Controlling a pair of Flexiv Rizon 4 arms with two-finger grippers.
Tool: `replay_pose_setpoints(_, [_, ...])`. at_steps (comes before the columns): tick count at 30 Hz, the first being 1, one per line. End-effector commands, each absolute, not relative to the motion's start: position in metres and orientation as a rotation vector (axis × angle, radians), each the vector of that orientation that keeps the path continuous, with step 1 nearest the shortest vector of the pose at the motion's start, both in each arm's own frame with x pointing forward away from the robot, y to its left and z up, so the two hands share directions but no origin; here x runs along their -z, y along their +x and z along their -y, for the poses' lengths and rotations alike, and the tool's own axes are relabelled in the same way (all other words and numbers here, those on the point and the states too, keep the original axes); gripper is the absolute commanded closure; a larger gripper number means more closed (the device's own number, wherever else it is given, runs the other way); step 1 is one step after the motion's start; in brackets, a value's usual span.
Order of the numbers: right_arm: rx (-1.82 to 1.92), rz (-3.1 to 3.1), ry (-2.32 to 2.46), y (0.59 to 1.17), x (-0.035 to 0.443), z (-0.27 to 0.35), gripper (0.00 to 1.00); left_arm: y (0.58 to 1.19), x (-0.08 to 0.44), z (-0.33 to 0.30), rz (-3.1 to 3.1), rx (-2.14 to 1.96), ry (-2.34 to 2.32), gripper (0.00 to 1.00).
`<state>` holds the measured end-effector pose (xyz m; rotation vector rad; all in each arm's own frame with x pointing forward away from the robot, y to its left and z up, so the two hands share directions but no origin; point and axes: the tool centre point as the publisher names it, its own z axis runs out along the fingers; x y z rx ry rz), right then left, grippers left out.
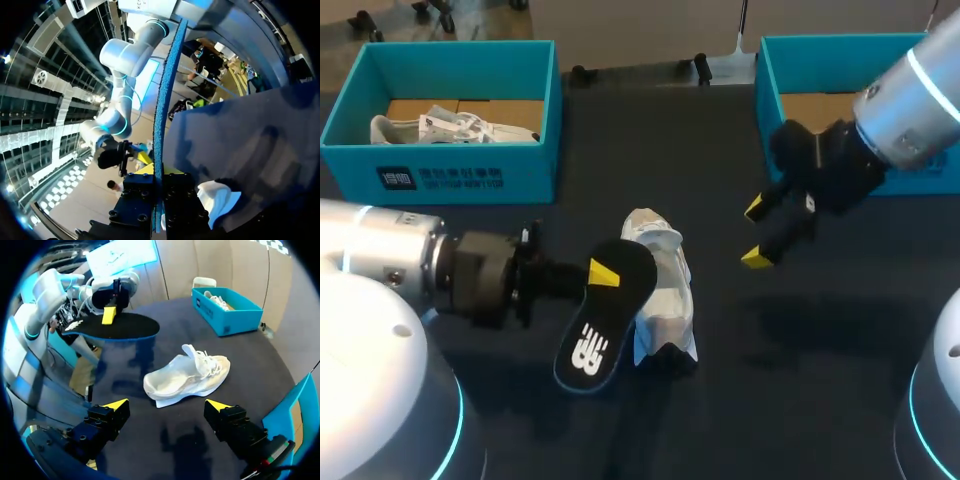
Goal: Take the shoe out of the shoebox, open the shoe tongue, remove and reinsert the insole, then place the shoe into the shoebox
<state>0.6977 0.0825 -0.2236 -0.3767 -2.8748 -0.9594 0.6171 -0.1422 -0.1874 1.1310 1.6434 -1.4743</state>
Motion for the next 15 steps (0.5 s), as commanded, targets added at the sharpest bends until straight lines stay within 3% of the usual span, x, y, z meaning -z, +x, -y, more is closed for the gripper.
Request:
replay_pose_setpoints(1, [0.975,2.880,-0.385,0.693,0.227,-0.080,0.00,0.609,0.183,0.137,-1.649,1.461,1.125,1.00])
replay_pose_setpoints(8, [0.904,2.933,-0.311,0.693,0.230,-0.085,0.00,0.595,0.194,0.144,-1.680,1.483,1.120,1.00])
replay_pose_setpoints(15, [0.743,2.948,-0.250,0.690,0.276,-0.098,0.00,0.591,0.216,0.144,-1.740,1.617,1.064,1.00])
